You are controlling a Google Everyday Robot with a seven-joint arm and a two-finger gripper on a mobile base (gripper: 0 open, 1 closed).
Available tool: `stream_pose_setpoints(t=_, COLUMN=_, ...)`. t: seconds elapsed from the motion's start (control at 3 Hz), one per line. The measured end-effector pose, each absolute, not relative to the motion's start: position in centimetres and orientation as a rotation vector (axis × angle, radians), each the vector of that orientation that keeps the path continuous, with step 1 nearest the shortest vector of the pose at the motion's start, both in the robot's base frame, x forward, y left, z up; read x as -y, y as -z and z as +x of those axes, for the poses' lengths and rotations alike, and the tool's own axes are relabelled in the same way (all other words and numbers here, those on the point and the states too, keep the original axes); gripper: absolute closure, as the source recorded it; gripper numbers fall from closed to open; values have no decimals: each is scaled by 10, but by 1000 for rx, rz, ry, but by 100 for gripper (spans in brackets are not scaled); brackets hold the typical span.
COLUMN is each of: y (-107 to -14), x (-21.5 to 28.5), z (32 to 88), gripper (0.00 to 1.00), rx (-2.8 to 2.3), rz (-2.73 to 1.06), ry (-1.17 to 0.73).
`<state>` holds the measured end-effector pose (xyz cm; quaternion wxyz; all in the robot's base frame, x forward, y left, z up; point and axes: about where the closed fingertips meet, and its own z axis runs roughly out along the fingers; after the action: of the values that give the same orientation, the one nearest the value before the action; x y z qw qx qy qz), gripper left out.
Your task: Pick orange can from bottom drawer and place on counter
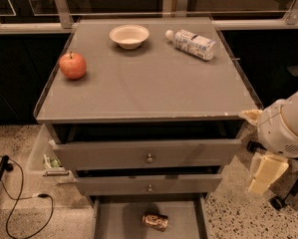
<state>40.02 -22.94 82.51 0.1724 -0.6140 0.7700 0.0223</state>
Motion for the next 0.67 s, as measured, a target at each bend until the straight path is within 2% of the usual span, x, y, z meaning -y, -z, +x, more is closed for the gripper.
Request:
stream_pose_setpoints(t=0.33, y=-825, x=229, z=400, gripper=0, rx=-2185, rz=-1742, ry=-64)
stream_pose_setpoints(t=0.67, y=-781, x=229, z=394, gripper=0, rx=-2181, rz=-1784, ry=-139)
